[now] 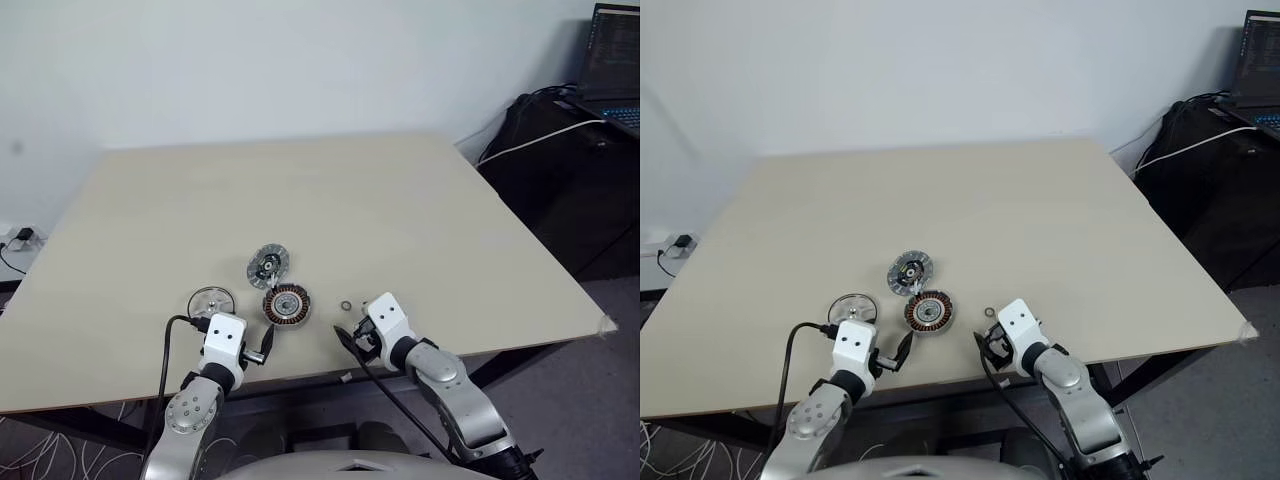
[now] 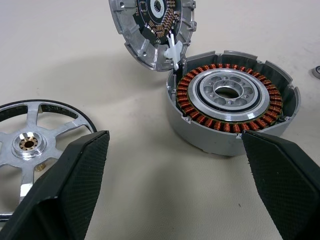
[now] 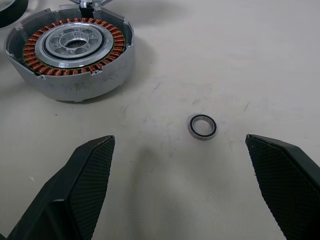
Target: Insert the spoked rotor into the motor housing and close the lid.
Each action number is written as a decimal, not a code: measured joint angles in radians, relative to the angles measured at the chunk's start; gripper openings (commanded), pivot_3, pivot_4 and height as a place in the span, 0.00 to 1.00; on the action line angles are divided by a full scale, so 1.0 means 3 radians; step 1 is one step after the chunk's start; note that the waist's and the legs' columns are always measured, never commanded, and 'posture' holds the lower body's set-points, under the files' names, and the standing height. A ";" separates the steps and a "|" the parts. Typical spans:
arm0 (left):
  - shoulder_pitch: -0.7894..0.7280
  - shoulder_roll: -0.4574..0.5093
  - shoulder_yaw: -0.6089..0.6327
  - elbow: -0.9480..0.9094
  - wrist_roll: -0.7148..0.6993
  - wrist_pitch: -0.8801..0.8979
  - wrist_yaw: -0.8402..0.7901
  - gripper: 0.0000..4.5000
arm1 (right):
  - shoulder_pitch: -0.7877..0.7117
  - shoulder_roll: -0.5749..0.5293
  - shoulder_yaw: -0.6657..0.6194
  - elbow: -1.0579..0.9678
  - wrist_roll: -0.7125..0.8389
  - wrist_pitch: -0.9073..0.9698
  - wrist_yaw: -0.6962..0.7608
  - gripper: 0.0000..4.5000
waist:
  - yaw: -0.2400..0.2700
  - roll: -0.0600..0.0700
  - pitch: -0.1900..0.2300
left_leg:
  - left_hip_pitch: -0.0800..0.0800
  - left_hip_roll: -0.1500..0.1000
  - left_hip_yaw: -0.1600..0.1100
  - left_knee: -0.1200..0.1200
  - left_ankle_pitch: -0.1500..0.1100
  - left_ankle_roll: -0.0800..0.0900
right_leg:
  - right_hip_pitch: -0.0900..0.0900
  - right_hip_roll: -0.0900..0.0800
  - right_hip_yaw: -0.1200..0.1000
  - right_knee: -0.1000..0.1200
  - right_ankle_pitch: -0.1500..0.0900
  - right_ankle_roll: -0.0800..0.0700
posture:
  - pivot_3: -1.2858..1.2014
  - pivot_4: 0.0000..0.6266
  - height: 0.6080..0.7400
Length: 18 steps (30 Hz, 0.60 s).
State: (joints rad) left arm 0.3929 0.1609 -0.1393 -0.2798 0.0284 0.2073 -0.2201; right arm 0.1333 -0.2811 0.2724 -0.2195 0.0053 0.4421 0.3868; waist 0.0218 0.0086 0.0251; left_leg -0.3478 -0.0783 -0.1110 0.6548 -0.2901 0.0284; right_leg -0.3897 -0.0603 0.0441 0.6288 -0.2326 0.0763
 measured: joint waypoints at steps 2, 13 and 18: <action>0.0000 0.0000 -0.0001 0.0000 0.0000 0.0000 0.0001 0.99 | 0.0000 0.0002 0.0000 0.0004 -0.0001 -0.0003 0.0000 1.00 | 0.0000 0.0000 0.0000 | 0.0000 0.0000 0.0000 0.0000 0.0000 0.0000 | 0.0000 0.0000 0.0000 0.0000 0.0000 0.0000 | 0.52 0.00 1.00; 0.0000 0.0005 -0.0017 0.0000 0.0020 -0.0006 0.0003 0.99 | -0.0002 0.0031 0.0001 0.0039 -0.0012 -0.0020 -0.0008 1.00 | 0.0000 0.0000 0.0000 | 0.0000 0.0000 0.0000 0.0000 0.0000 0.0000 | 0.0000 0.0000 0.0000 0.0000 0.0000 0.0000 | 0.52 0.00 1.00; -0.0013 0.0004 -0.0031 0.0000 0.0027 -0.0007 0.0003 0.99 | -0.0107 0.0066 0.0013 0.0148 -0.0055 -0.0017 -0.0049 1.00 | -0.0006 0.0000 0.0000 | 0.0001 0.0000 0.0000 0.0000 0.0000 0.0000 | 0.0000 0.0000 0.0000 0.0001 0.0000 0.0000 | 0.52 0.00 1.00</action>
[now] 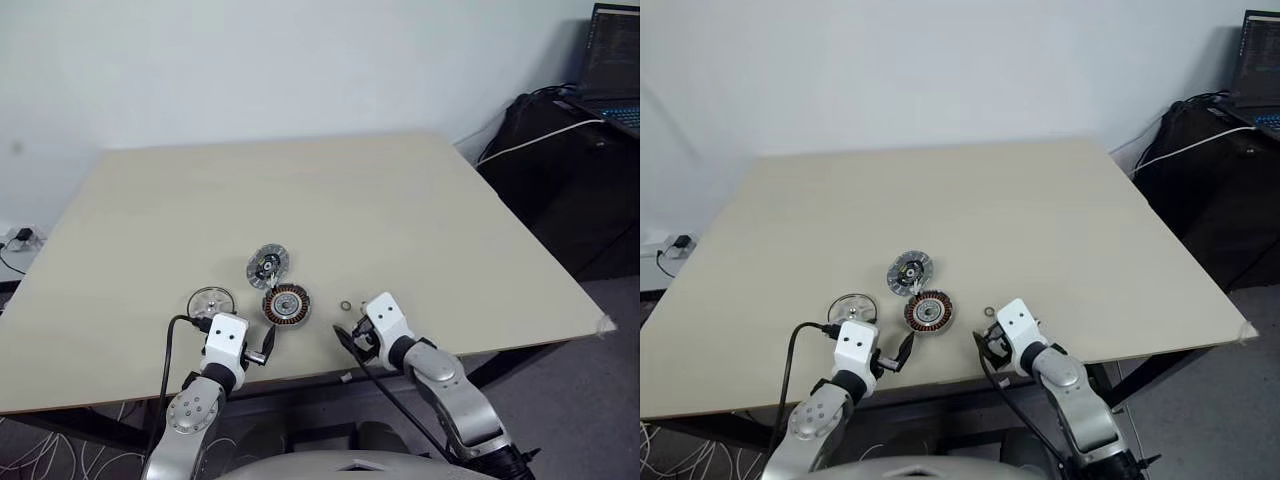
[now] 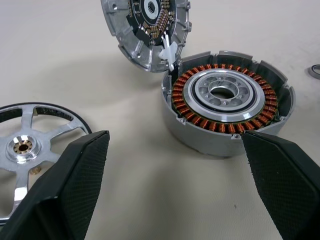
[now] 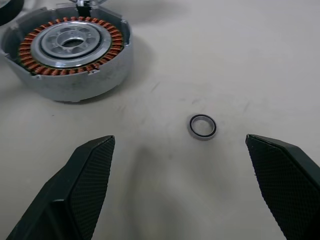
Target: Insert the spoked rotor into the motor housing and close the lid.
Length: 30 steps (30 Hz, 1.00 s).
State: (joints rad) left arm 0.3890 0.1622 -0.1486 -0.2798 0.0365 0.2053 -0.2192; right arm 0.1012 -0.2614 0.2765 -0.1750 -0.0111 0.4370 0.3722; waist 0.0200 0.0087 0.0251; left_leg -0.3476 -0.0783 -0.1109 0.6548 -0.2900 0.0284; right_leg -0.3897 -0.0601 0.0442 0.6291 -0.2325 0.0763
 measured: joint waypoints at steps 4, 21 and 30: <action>-0.0016 -0.0001 -0.0004 0.0000 0.0000 -0.0002 0.0000 0.99 | -0.0127 0.0069 0.0002 0.0185 -0.0024 -0.0003 -0.0024 1.00 | -0.0001 0.0000 0.0000 | 0.0000 0.0000 0.0000 0.0000 0.0001 0.0002 | 0.0000 0.0001 0.0000 0.0000 0.0000 0.0000 | 0.52 0.00 1.00; -0.0017 -0.0005 -0.0004 0.0000 0.0000 -0.0024 0.0007 0.99 | -0.0711 0.0292 -0.0058 0.1106 -0.0051 -0.0196 -0.0059 1.00 | -0.0017 0.0004 0.0000 | 0.0000 0.0000 0.0000 -0.0001 0.0008 0.0013 | -0.0002 0.0002 0.0000 0.0000 0.0008 0.0008 | 0.52 0.00 1.00; -0.0009 -0.0005 -0.0004 0.0000 0.0000 -0.0050 0.0007 1.00 | -0.0778 0.0334 -0.0069 0.1300 -0.0056 -0.0331 -0.0002 0.91 | -0.0031 0.0014 -0.0008 | 0.0006 0.0000 0.0001 -0.0002 0.0008 0.0012 | 0.0001 0.0003 0.0002 0.0004 0.0007 0.0008 | 0.52 0.00 1.00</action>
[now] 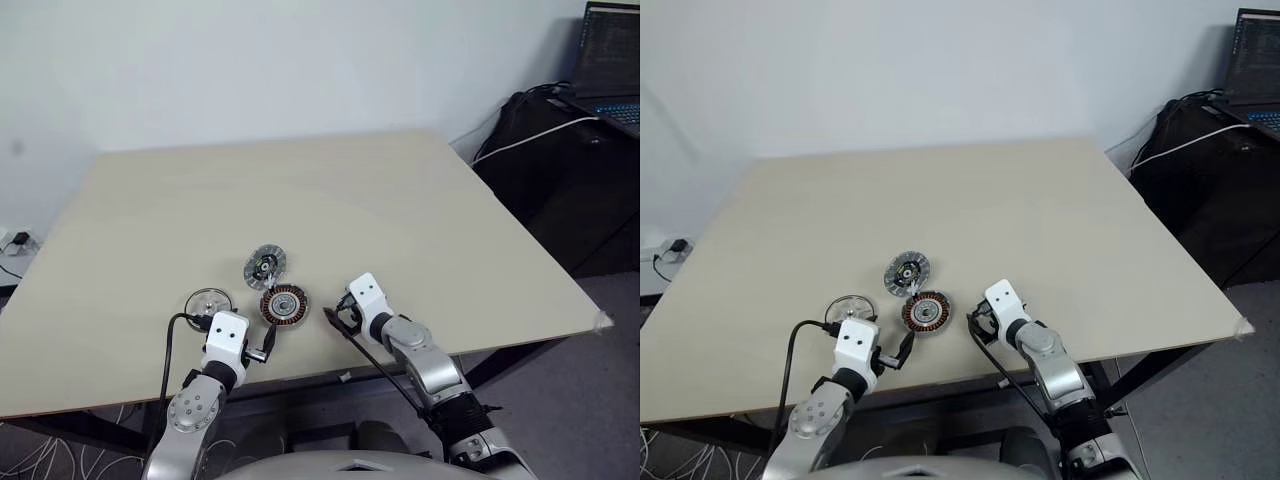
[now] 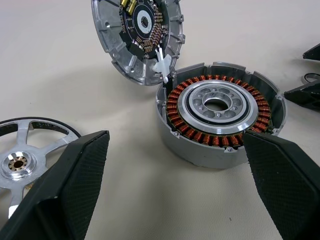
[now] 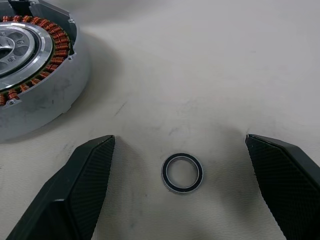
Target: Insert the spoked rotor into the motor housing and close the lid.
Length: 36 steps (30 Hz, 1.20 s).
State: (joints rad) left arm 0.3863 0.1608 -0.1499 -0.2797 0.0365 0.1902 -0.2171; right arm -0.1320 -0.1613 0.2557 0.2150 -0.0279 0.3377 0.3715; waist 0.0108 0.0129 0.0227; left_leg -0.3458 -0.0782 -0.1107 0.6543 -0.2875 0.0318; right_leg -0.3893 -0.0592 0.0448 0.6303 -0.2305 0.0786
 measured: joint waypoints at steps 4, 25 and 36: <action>0.0002 0.0000 0.0000 0.0000 0.0000 0.0000 0.0000 1.00 | 0.0030 0.0028 0.0013 0.0006 0.0010 0.0001 0.0044 0.67 | 0.0002 0.0002 -0.0003 | 0.0002 0.0000 0.0000 0.0000 0.0001 0.0000 | 0.0002 0.0000 0.0000 0.0001 0.0000 0.0000 | 0.52 0.00 1.00; 0.0022 -0.0002 0.0003 0.0001 -0.0001 -0.0037 0.0007 1.00 | 0.0155 0.0059 0.0027 -0.0379 0.0062 0.0158 0.0031 0.17 | 0.0012 0.0006 -0.0001 | -0.0002 -0.0001 -0.0001 0.0000 -0.0001 -0.0003 | 0.0000 -0.0002 -0.0001 0.0000 -0.0003 -0.0004 | 0.52 0.00 1.00; 0.0058 -0.0036 0.0080 0.0011 -0.0036 -0.0161 0.0069 1.00 | -0.0156 0.0268 0.0451 -0.0823 0.0086 0.0297 0.0228 0.17 | 0.0004 0.0006 0.0001 | -0.0004 0.0000 -0.0001 -0.0007 0.0000 -0.0002 | -0.0009 0.0000 -0.0001 0.0000 0.0001 0.0001 | 0.52 0.00 1.00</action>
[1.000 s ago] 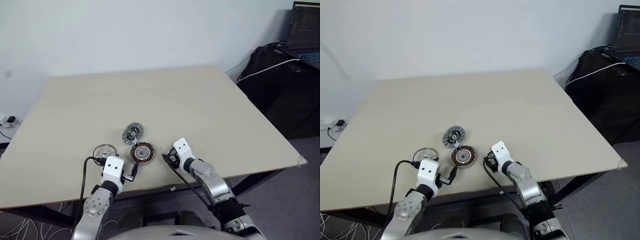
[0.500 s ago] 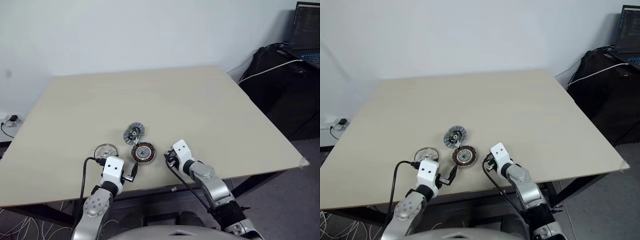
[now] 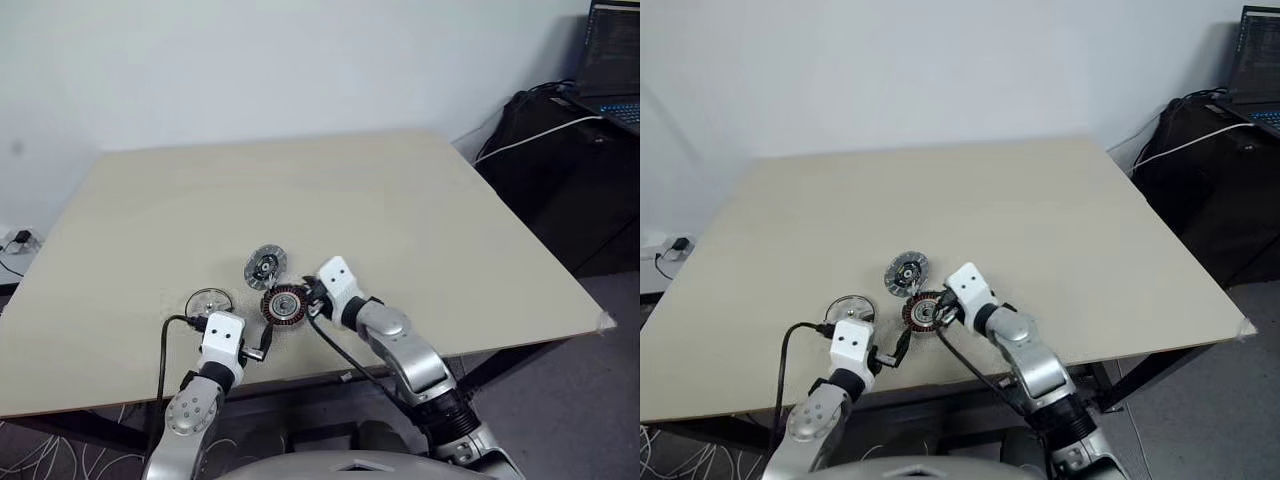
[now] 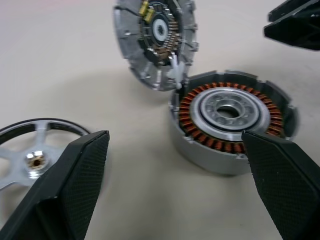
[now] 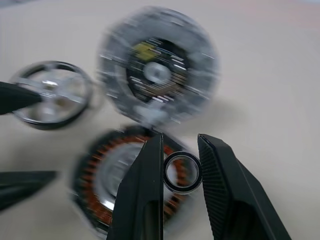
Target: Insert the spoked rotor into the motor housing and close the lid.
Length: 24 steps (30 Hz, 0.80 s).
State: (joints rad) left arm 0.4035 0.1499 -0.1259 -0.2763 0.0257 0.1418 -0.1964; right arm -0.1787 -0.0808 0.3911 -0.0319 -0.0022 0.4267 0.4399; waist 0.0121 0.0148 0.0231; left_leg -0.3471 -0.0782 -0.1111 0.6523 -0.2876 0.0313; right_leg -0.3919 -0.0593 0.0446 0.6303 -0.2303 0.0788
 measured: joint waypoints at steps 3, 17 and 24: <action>0.0044 0.0000 0.0021 0.0001 -0.0007 -0.0012 0.0002 1.00 | -0.0118 0.0040 0.0119 0.0170 -0.0049 -0.0020 0.0012 0.17 | -0.0001 0.0000 0.0000 | 0.0000 0.0000 0.0000 0.0000 -0.0001 -0.0001 | 0.0000 0.0000 0.0000 0.0000 0.0000 0.0000 | 0.52 0.00 1.00; 0.0122 -0.0008 0.0038 0.0001 -0.0010 -0.0013 0.0047 1.00 | -0.0351 0.0193 0.0257 0.0932 -0.0166 -0.0263 0.0065 0.17 | -0.0029 0.0001 0.0001 | 0.0001 0.0000 0.0000 -0.0005 0.0001 -0.0002 | -0.0002 0.0002 0.0000 0.0001 0.0010 -0.0017 | 0.52 0.00 1.00; 0.0118 -0.0007 0.0038 0.0001 -0.0016 -0.0013 0.0050 1.00 | -0.0452 0.0251 0.0242 0.1150 -0.0177 -0.0331 0.0067 0.17 | -0.0071 0.0001 0.0001 | 0.0003 0.0000 0.0000 -0.0007 0.0001 -0.0003 | -0.0002 0.0002 0.0000 0.0001 0.0010 -0.0018 | 0.52 0.00 1.00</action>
State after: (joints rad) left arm 0.4389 0.1477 -0.1144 -0.2761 0.0210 0.1380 -0.1813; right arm -0.3145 -0.0056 0.4636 0.3133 -0.0552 0.3276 0.4599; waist -0.0091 0.0150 0.0234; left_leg -0.3463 -0.0783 -0.1112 0.6502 -0.2872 0.0304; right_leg -0.3925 -0.0586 0.0447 0.6306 -0.2272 0.0733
